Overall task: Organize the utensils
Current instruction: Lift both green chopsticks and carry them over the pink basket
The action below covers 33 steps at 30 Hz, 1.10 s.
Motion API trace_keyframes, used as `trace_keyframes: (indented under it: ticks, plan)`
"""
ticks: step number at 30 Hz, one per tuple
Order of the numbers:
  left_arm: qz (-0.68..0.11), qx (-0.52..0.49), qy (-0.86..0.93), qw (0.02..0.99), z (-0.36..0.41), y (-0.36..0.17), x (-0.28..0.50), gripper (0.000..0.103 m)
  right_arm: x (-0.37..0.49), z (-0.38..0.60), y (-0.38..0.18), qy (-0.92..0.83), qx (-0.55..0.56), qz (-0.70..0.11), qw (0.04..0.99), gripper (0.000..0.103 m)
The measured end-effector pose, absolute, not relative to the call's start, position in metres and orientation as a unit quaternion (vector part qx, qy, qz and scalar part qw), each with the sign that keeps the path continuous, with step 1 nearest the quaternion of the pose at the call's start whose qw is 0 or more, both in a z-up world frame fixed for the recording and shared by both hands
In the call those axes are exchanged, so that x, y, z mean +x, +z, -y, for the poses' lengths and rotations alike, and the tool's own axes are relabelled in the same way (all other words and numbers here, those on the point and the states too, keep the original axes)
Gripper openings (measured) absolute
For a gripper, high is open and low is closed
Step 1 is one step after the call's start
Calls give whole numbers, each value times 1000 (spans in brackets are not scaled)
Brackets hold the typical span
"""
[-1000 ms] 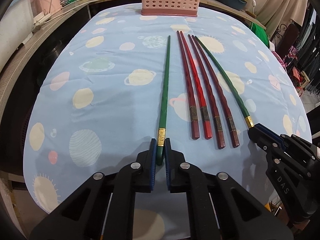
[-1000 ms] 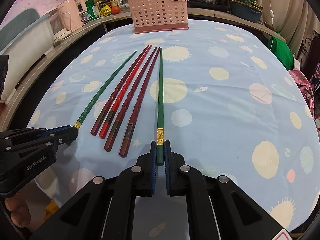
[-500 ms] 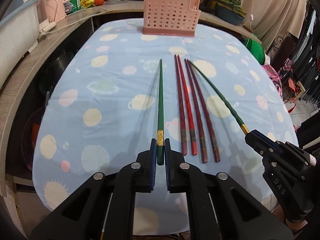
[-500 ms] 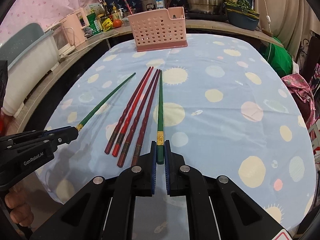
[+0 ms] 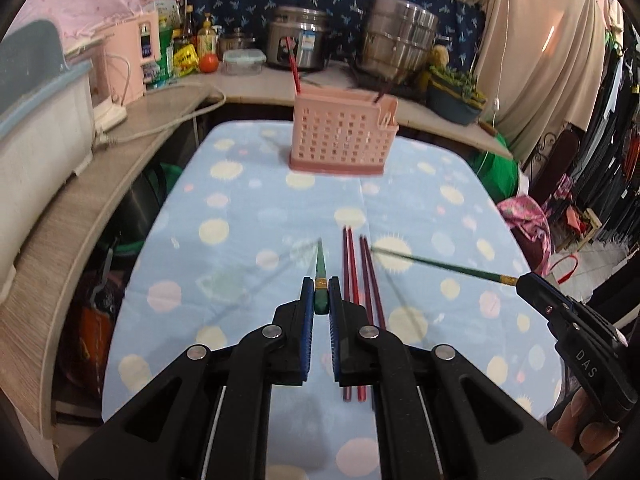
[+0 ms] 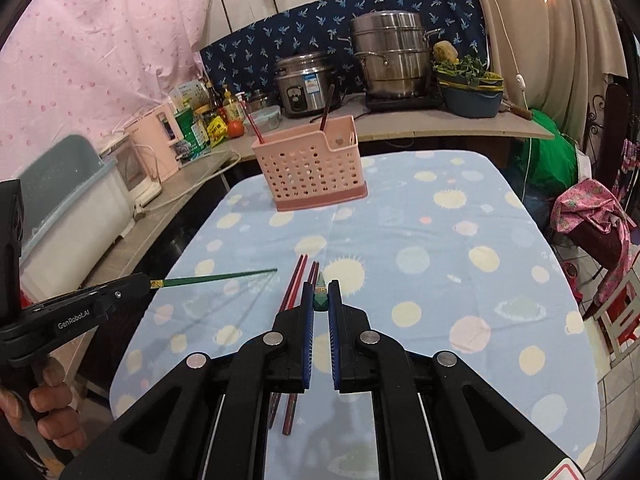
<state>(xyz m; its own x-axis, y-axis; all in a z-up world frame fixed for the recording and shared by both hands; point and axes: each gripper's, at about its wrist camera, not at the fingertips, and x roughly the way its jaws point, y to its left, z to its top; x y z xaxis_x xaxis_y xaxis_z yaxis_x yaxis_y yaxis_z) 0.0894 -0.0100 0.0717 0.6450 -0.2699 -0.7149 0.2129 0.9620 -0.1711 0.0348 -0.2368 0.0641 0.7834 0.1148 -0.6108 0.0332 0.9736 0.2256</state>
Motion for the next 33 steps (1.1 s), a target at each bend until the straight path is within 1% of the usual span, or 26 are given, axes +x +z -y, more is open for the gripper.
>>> trace_keyframes:
  ticks: [7, 18, 26, 33]
  plan:
    - [-353, -46, -129, 926, 11, 113, 116, 7, 55, 248, 92, 17, 122, -293, 948, 7]
    - [-316, -51, -133, 938, 16, 150, 164, 7, 100, 264, 127, 22, 146, -256, 955, 7]
    - [-273, -59, -123, 952, 19, 193, 213, 7, 156, 277, 166, 31, 173, -211, 962, 7]
    - [-224, -71, -115, 965, 22, 236, 253, 7, 207, 280, 207, 33, 181, -156, 971, 7]
